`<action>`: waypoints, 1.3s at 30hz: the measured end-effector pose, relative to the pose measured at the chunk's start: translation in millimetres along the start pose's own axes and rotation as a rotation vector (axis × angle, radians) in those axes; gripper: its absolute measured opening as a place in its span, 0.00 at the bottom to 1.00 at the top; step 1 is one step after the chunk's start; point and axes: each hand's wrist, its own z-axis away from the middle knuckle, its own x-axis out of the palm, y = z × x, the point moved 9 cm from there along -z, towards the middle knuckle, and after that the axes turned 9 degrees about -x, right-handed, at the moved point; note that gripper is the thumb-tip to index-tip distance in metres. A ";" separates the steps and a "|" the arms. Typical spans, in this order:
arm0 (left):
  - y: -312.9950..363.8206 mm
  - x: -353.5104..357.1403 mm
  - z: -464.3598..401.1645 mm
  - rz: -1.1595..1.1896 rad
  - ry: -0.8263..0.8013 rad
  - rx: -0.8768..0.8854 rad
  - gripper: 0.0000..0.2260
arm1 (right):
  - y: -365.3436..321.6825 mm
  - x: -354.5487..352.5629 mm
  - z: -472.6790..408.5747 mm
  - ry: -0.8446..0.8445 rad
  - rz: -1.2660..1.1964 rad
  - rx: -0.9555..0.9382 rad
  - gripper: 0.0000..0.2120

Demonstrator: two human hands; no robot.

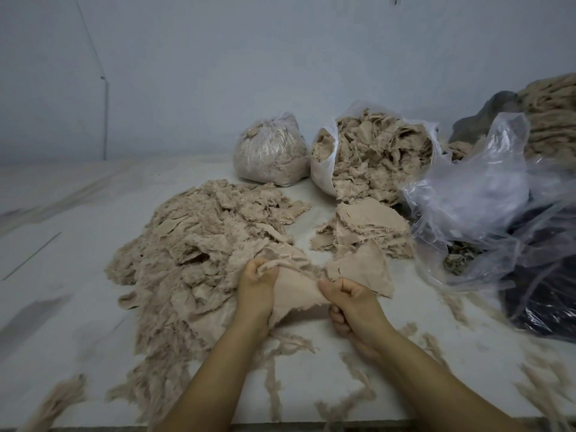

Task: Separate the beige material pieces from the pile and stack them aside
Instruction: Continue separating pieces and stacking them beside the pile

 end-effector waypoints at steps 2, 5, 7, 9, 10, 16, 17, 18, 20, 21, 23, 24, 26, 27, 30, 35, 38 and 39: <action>1.4 -2.8 -3.1 -0.015 0.015 -0.005 0.03 | 0.1 -2.7 1.9 -0.010 0.008 0.012 0.19; 3.5 -4.0 -3.5 -0.015 0.069 -0.004 0.04 | 3.7 -11.7 2.3 0.082 0.010 0.043 0.21; 4.2 -13.6 -3.8 0.056 0.150 -0.019 0.05 | 8.5 -29.9 2.4 0.252 0.006 0.069 0.20; 7.6 -21.0 -5.1 0.097 0.200 -0.010 0.07 | 11.4 -39.1 3.4 0.315 0.053 0.109 0.20; 11.7 -20.0 -4.5 0.093 0.202 0.005 0.07 | 13.6 -34.6 4.2 0.275 0.091 0.157 0.22; 13.6 14.7 12.9 0.021 0.054 0.084 0.04 | 8.5 24.4 -0.6 0.075 -0.094 0.161 0.25; 4.3 21.1 14.6 0.073 -0.020 0.025 0.06 | 2.1 18.2 -3.9 0.182 -0.131 0.083 0.20; -4.0 27.1 16.5 0.190 -0.101 -0.062 0.07 | -4.0 10.6 -6.0 0.266 -0.125 0.013 0.15; -13.1 43.6 21.0 0.483 -0.307 -0.257 0.06 | -16.1 7.6 -9.1 0.270 -0.038 -0.109 0.08; -14.1 47.3 21.6 0.556 -0.373 -0.313 0.10 | -19.7 11.0 -9.6 0.230 0.008 -0.150 0.09; -12.1 44.2 18.3 0.513 -0.361 -0.315 0.08 | -20.9 12.4 -9.6 0.192 0.057 -0.170 0.12; -11.5 36.3 14.0 0.437 -0.277 -0.267 0.04 | -22.2 9.1 -9.9 0.203 0.074 -0.178 0.11; -6.9 19.7 7.0 0.245 -0.108 -0.134 0.03 | -27.0 0.9 -10.2 0.233 0.107 -0.212 0.09; -3.1 15.0 5.4 0.143 -0.066 -0.059 0.04 | -27.7 -2.5 -10.8 0.244 0.111 -0.222 0.10; 12.1 8.5 5.1 -0.143 0.014 0.178 0.07 | -25.9 -10.1 -11.9 0.274 0.135 -0.222 0.18; 20.3 7.4 4.6 -0.360 0.070 0.345 0.10 | -19.5 -18.0 -10.1 0.294 0.132 -0.196 0.22; 13.2 2.4 -1.3 -0.250 0.087 0.268 0.11 | -13.9 -20.3 -7.3 0.311 0.067 -0.170 0.18; 11.2 0.3 -3.3 -0.234 0.095 0.254 0.11 | -12.7 -20.7 -7.3 0.311 0.056 -0.166 0.17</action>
